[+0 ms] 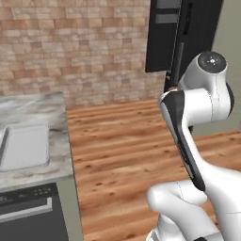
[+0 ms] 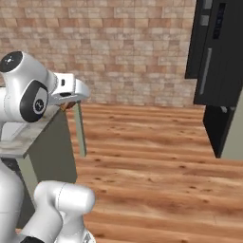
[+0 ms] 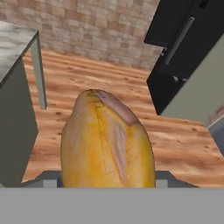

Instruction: Place one bell pepper and one chicken drumstick in each tupperware on the nearby counter, to pack two identical lunches.

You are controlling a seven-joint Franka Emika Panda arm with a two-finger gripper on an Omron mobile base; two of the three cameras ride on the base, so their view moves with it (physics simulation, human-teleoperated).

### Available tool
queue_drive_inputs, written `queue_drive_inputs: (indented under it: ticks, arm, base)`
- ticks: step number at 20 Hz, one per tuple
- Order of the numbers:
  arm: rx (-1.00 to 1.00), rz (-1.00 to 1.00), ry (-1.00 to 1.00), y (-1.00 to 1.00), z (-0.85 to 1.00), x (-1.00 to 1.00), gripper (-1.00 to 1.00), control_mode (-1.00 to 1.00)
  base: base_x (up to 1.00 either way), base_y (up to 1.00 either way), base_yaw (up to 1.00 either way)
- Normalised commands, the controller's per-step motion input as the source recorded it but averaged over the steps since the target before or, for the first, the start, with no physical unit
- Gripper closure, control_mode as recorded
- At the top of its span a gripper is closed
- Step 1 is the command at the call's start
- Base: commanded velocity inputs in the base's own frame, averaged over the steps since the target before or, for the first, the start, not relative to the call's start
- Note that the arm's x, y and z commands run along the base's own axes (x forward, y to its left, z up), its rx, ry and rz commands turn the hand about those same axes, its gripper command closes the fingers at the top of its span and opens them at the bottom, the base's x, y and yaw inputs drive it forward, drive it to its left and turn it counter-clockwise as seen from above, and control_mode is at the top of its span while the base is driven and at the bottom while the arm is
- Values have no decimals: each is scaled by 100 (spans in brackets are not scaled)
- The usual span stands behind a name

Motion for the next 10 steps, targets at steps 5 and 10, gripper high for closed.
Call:
queue_drive_inputs:
  ticks: [5,10]
  arm:
    - [0,0,0,0,0,0,100,100]
    - [0,0,0,0,0,0,100,100]
  base:
    - [-22,88,13]
    - [0,100,2]
